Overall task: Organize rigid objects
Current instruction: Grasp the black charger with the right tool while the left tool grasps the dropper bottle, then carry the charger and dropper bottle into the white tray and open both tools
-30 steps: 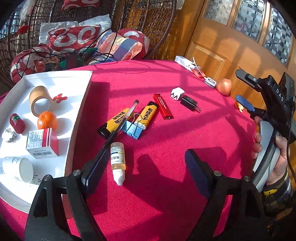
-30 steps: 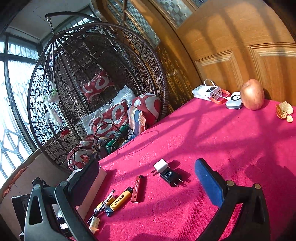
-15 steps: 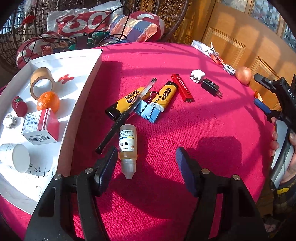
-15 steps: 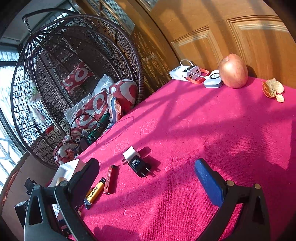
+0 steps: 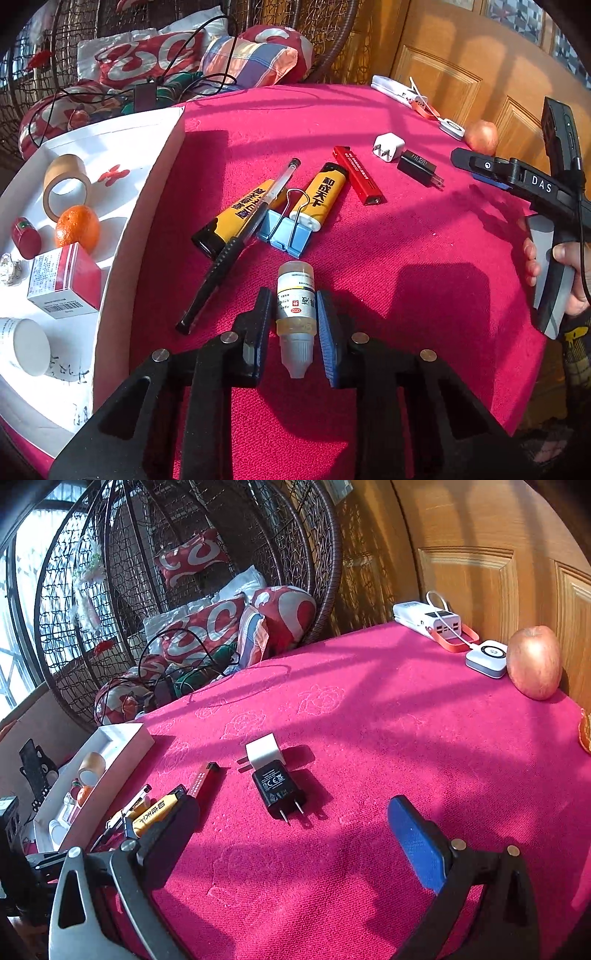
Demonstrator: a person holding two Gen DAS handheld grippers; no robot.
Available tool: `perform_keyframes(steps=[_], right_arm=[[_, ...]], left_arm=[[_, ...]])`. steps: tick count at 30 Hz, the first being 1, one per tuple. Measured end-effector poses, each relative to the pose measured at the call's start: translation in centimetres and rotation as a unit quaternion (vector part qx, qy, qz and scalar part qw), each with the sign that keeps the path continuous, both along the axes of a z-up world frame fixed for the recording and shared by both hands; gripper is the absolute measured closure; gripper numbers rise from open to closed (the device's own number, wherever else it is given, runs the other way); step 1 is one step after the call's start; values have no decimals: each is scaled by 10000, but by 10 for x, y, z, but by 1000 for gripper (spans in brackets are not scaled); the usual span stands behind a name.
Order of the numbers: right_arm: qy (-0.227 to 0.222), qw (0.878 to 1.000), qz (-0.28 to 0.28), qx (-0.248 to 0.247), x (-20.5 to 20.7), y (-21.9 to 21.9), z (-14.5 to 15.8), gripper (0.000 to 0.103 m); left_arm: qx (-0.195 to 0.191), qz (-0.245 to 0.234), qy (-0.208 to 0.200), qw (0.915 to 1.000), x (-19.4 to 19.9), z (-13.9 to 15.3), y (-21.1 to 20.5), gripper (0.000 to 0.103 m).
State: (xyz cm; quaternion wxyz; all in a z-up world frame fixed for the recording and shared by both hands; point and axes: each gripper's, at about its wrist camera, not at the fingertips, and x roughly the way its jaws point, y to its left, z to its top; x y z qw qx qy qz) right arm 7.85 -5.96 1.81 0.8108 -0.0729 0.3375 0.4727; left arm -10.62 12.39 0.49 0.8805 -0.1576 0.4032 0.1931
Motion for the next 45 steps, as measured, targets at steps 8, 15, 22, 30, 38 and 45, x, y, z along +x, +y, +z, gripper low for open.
perform_keyframes(steps=[8, 15, 22, 30, 38, 45], right_arm=[[-29, 9958, 522, -756, 4, 51, -17, 28], [-362, 9884, 835, -1217, -13, 62, -19, 74], [-27, 9963, 765, -385, -28, 31, 2, 74], [227, 9958, 829, 318, -45, 19, 29, 74], [39, 9925, 1034, 652, -67, 23, 54, 74], [14, 9900, 1244, 659, -82, 32, 57, 74]], left_arm=[[375, -172, 68, 9991, 4, -2, -10, 79], [249, -267, -48, 9993, -2, 0, -15, 84], [225, -427, -283, 9984, -5, 15, -27, 84], [257, -353, -693, 9966, -17, 35, -29, 84], [313, -118, -1022, 9942, -35, 53, -21, 84], [353, 68, -1226, 9918, -48, 62, -14, 84]])
